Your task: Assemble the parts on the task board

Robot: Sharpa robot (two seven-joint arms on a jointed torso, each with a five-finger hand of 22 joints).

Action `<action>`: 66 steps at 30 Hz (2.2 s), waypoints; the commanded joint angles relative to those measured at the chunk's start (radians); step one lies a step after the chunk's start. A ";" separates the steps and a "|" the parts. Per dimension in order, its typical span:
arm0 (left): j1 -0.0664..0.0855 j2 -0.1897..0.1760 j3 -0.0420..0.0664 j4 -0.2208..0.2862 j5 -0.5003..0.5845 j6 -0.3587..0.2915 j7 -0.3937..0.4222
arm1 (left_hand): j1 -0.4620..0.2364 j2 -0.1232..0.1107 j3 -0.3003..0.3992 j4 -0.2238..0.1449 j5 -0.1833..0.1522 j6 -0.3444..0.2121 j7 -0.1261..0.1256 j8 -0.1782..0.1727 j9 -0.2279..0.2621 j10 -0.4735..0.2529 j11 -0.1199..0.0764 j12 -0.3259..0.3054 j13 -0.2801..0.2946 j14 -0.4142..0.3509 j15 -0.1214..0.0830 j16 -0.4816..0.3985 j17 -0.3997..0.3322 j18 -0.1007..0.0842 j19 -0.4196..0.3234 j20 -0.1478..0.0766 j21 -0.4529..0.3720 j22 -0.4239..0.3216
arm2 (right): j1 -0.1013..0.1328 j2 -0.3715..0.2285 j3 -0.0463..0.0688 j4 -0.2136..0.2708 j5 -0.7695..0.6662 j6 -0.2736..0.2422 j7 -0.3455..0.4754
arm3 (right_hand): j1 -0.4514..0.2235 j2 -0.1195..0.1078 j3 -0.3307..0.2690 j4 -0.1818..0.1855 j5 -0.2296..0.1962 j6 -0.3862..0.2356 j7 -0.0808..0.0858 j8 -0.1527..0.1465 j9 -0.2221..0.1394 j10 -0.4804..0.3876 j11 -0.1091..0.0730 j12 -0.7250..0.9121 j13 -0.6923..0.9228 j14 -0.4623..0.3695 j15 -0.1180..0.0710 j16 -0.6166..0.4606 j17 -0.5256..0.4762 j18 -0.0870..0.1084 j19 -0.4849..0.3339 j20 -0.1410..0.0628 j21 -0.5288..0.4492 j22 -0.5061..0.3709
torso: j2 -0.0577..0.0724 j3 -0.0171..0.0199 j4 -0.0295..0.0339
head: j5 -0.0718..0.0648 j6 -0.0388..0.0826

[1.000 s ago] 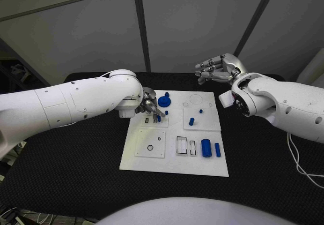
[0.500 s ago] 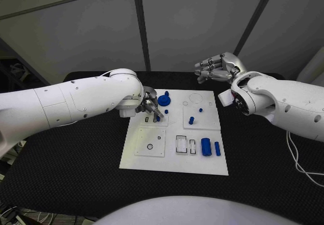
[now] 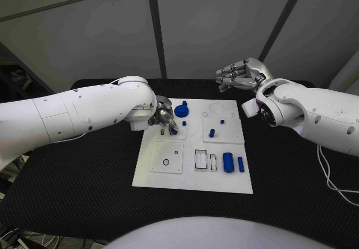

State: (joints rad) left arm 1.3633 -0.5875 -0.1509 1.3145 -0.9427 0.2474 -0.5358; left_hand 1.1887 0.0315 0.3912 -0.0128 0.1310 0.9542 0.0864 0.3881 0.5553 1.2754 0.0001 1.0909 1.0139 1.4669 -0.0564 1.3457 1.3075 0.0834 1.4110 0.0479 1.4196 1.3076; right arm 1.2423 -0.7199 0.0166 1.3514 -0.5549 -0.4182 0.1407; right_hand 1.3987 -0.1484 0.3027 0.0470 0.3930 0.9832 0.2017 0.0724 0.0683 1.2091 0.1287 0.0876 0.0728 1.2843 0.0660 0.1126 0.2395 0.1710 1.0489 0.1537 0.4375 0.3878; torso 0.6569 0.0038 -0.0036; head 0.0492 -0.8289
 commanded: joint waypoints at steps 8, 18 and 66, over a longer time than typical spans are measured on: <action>0.000 -0.030 0.000 0.035 0.060 -0.076 0.002 | -0.114 -0.055 0.323 -0.140 0.060 -0.003 -0.007 0.032 0.073 0.025 0.001 0.009 0.012 0.042 -0.003 -0.004 0.046 -0.029 0.011 0.006 0.010 0.049 | 0.002 0.001 0.001 -0.005 0.000 0.013 -0.002 | -0.015 0.002 -0.001 -0.003 0.008 -0.010 0.002 0.003 0.000 -0.008 0.000 0.001 -0.001 -0.007 0.001 -0.008 0.002 -0.002 -0.009 -0.001 0.007 0.002 | -0.001 0.0002 0.0016 | 0.003 0.001; -0.001 -0.069 0.000 0.078 0.071 -0.198 0.010 | -0.142 -0.084 0.375 -0.155 0.132 0.008 -0.014 0.055 0.108 0.038 -0.006 0.012 0.015 0.043 -0.009 -0.006 0.049 -0.034 0.024 0.001 0.023 0.070 | 0.002 -0.002 0.001 -0.007 0.000 0.014 -0.005 | -0.018 0.002 -0.002 -0.001 0.009 -0.012 0.003 0.003 0.000 -0.010 0.001 0.001 -0.001 -0.009 0.002 -0.008 0.003 -0.002 -0.011 -0.001 0.007 0.003 | -0.002 0.0041 0.0043 | 0.007 -0.001; -0.075 -0.094 -0.008 0.148 -0.144 -0.355 0.003 | -0.167 -0.137 0.401 -0.156 0.309 0.028 -0.030 0.091 0.162 0.060 -0.022 -0.011 -0.014 0.044 -0.023 -0.008 0.054 -0.042 0.048 -0.014 0.045 0.107 | 0.002 -0.018 0.000 0.000 -0.002 0.014 -0.006 | -0.022 0.003 -0.001 0.000 0.012 -0.015 0.004 0.003 0.000 -0.015 0.002 0.001 -0.001 -0.012 0.003 -0.010 0.005 -0.002 -0.015 0.001 0.008 0.005 | -0.005 0.0139 0.0151 | 0.006 -0.028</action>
State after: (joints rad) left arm 1.2871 -0.6826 -0.1590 1.4633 -1.0529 -0.1469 -0.5307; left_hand 1.0123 -0.1092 0.6249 -0.0043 0.4369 0.9794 0.0607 0.4763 0.7168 1.3315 -0.0197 1.0830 1.0003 1.4655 -0.0734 1.3440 1.3075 0.0834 1.4542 0.0376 1.4583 1.3075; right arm 1.2421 -0.7384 0.0160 1.3497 -0.5552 -0.4111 0.1305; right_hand 1.3869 -0.1444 0.3027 0.0470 0.4018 0.9729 0.2055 0.0724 0.0682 1.2021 0.1287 0.0876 0.0729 1.2808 0.0698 0.1090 0.2438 0.1710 1.0421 0.1538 0.4410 0.3914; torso 0.6511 0.0175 0.0116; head 0.0555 -0.8559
